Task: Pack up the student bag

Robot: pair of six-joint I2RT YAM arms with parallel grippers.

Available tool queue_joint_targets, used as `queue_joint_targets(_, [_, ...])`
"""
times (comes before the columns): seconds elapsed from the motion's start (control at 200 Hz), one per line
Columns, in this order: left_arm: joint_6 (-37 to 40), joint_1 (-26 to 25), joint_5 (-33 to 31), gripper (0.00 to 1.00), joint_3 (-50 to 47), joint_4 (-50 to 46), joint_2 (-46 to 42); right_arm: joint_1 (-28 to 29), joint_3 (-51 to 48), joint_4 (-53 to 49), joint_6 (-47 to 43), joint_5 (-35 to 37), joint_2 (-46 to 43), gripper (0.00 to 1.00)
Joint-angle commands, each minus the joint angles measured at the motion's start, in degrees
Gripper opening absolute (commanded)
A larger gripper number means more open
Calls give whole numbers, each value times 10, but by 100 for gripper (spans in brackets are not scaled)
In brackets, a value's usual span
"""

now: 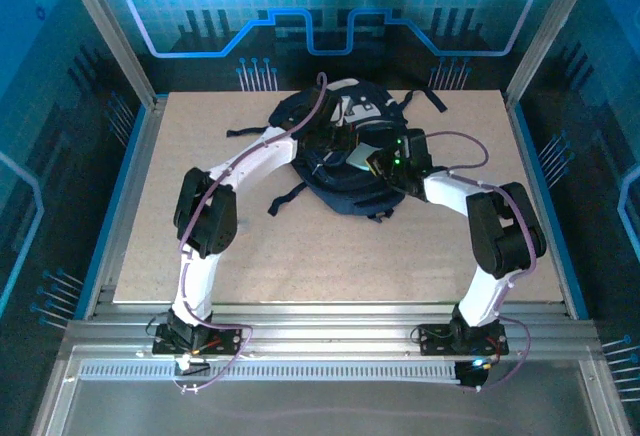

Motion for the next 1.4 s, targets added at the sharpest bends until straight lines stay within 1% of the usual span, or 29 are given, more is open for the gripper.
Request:
queue_joint_targets(0.0, [-28,4,35,0,2,39,-38,8,24,-12,14,33,19,0])
queue_joint_targets(0.105, [-31,2,43,0,-4,36,-41,15,74,-7,10,31,63,0])
queue_joint_targets(0.23, [-41,2,44,0,-20,47,-48,23,126,-2,8,7,110,0])
queue_joint_targets(0.255, [-43,2,42,0,-23,48,-49,23,132,-7,9,4,113,2])
queue_joint_targets(0.345, [-50,2,31,0,-31,54,-51,24,122,-7,4,3,104,15])
queue_joint_targets(0.39, [-54,3,26,0,-34,58,-51,24,113,-24,-2,9,89,29])
queue_joint_targets(0.425, [-57,3,22,0,-35,60,-50,22,104,-38,-12,12,73,38])
queue_joint_targets(0.54, [-66,7,19,0,-36,70,-47,13,77,-105,-60,21,12,54])
queue_joint_targets(0.58, [-69,8,20,0,-38,74,-46,8,74,-138,-83,23,-7,59])
queue_joint_targets(0.665, [-72,9,22,0,-38,80,-45,-5,71,-211,-134,25,-46,65])
queue_joint_targets(0.805, [-73,9,27,0,-41,81,-44,-20,68,-313,-227,39,-109,68])
queue_joint_targets(0.85, [-73,8,28,14,-43,78,-46,-20,75,-346,-260,47,-127,69])
queue_joint_targets(0.916, [-75,9,26,44,-54,73,-54,-13,90,-394,-305,63,-146,71])
queue_joint_targets(0.946, [-77,10,26,52,-63,73,-60,-8,96,-411,-324,71,-155,73])
queue_joint_targets(1.001, [-82,14,23,64,-88,74,-79,3,104,-437,-349,86,-167,81])
queue_joint_targets(1.026, [-85,17,22,72,-102,75,-89,7,106,-444,-357,90,-172,84])
queue_joint_targets(1.071, [-86,22,19,83,-129,75,-111,13,108,-454,-367,99,-179,91])
queue_joint_targets(1.091, [-86,25,17,85,-143,74,-121,15,107,-455,-370,101,-182,94])
queue_joint_targets(1.106, [-86,28,16,90,-153,73,-130,16,106,-454,-371,101,-185,96])
queue_joint_targets(1.136, [-84,32,11,92,-173,71,-147,18,103,-448,-375,97,-188,100])
queue_joint_targets(1.156, [-84,36,6,97,-189,67,-159,18,102,-445,-375,94,-189,100])
queue_joint_targets(1.201, [-85,47,-3,98,-220,58,-186,18,102,-440,-376,85,-189,100])
queue_joint_targets(1.326, [-107,86,-28,99,-311,36,-265,25,109,-428,-382,64,-173,100])
queue_joint_targets(1.396, [-123,107,-59,99,-359,20,-307,34,112,-414,-390,46,-163,100])
